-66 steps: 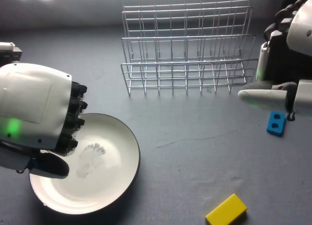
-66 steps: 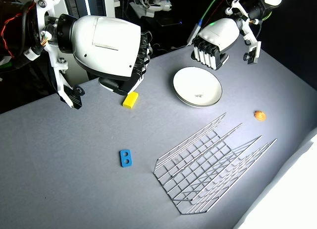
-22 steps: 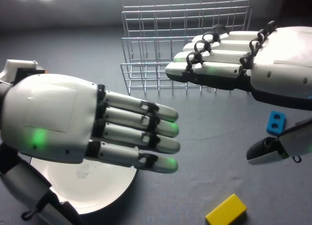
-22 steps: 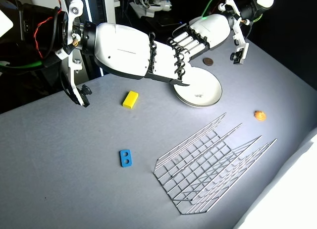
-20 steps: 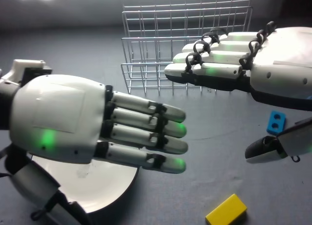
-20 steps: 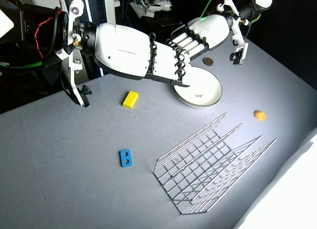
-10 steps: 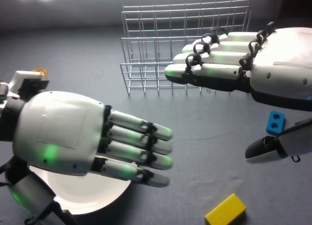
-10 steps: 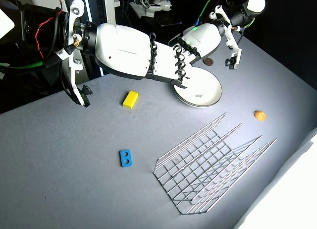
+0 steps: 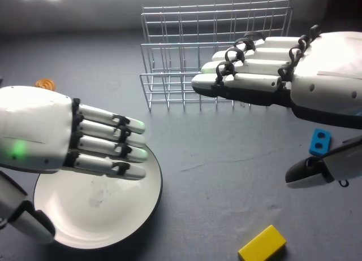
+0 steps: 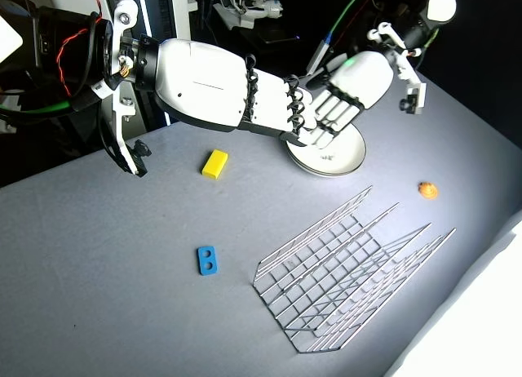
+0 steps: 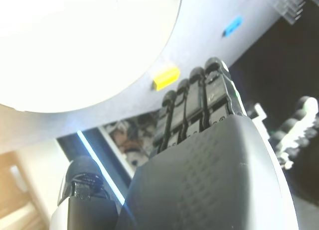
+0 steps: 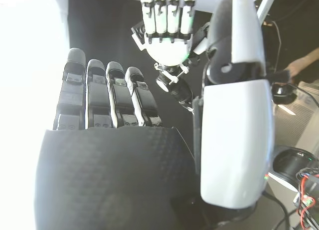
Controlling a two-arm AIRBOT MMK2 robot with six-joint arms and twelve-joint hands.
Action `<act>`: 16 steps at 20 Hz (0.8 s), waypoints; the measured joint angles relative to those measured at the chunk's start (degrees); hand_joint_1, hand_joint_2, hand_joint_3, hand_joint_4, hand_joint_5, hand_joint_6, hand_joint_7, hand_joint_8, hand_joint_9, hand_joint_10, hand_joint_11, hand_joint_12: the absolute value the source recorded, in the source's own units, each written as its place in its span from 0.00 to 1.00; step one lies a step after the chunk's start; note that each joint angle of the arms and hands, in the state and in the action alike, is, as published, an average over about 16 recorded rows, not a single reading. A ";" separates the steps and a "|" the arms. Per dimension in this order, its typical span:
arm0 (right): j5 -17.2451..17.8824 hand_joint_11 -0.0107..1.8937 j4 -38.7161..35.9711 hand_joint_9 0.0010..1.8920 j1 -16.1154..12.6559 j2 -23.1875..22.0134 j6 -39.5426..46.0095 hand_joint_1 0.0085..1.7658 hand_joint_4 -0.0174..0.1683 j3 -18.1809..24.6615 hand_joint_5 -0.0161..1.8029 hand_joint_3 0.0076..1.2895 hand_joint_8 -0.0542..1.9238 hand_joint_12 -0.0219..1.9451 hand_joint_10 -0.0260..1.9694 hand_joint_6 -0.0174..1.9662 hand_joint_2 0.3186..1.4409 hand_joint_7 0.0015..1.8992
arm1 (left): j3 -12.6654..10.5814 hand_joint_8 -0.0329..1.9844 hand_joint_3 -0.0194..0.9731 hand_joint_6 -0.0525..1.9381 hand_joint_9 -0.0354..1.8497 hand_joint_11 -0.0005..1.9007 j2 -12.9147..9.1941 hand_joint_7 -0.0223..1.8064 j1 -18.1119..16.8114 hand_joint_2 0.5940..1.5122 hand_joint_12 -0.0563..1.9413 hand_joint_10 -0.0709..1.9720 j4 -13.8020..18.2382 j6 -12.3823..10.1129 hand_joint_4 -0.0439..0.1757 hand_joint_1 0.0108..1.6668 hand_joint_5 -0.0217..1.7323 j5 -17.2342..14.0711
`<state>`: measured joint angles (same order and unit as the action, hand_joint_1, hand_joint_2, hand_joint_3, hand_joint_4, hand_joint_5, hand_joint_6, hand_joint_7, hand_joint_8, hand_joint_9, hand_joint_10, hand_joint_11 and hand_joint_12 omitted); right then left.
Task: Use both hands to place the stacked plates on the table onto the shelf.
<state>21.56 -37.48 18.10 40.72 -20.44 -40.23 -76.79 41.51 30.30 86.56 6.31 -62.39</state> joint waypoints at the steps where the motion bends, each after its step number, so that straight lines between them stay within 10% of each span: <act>1: 0.00 0.01 -0.01 0.01 0.00 0.00 0.00 0.63 0.10 0.00 0.02 0.01 0.03 0.13 0.02 0.02 0.49 0.01 | -0.70 0.01 0.03 0.03 0.03 0.01 -0.15 0.02 0.31 0.55 0.02 0.04 -0.01 -0.12 0.20 0.01 0.02 -0.17; 16: 0.00 0.01 -0.04 0.01 0.21 0.00 -0.06 0.63 0.10 0.00 0.02 0.01 0.03 0.05 0.02 0.02 0.50 0.01 | -7.62 0.01 0.03 0.03 0.03 0.01 -1.82 0.02 5.80 0.55 0.02 0.04 1.65 -1.19 0.20 0.01 0.02 0.00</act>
<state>21.56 -37.51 18.31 40.72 -20.49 -40.23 -84.41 39.69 36.10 88.21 5.13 -62.39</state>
